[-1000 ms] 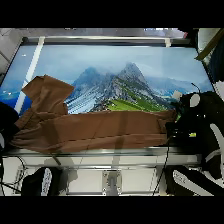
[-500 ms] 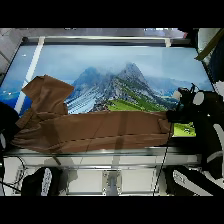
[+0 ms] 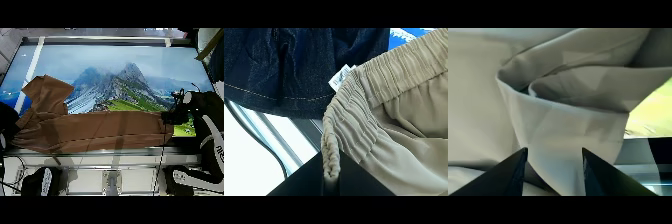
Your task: Fold the clothes and pants, and hang the long-sleeved shirts on hangers.
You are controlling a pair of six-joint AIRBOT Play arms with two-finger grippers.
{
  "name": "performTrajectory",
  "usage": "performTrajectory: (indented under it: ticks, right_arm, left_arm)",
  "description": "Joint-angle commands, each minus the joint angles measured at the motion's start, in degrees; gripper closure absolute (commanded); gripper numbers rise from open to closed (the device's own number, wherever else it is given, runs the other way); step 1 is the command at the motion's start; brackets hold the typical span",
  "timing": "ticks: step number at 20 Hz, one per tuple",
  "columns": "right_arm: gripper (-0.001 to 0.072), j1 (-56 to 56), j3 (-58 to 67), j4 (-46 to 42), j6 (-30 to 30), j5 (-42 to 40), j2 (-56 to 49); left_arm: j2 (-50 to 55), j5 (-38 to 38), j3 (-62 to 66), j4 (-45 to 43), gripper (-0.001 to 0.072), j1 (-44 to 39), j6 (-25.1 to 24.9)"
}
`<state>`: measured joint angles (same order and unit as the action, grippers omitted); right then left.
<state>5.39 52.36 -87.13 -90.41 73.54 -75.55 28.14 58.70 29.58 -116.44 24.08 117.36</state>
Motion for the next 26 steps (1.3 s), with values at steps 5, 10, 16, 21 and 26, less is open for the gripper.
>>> performTrajectory:
  ticks: [5,10,16,21,26]
  right_arm:
    - [0.0322,-0.02,0.00,1.07,0.07,-0.04,-4.20]
    - [0.0697,0.02,1.29,-4.74,1.29,2.49,-4.70]
    - [0.0421,7.41,6.03,-6.38,0.63,7.82,2.73]
    - [0.0047,18.36,0.28,12.87,6.97,6.84,2.89]
    - [0.0160,21.00,-7.61,18.10,12.20,-4.48,2.86]
  left_arm:
    - [0.02,0.00,-0.04,0.11,0.0682,0.07,0.02]
    - [0.00,0.00,-0.04,0.11,0.0681,0.07,0.02]
    - [0.00,0.00,-0.04,0.11,0.0681,0.07,0.02]
    - [0.00,0.00,-0.04,0.11,0.0681,0.07,0.02]
    - [0.00,0.00,-0.04,0.13,0.0681,0.07,0.04]
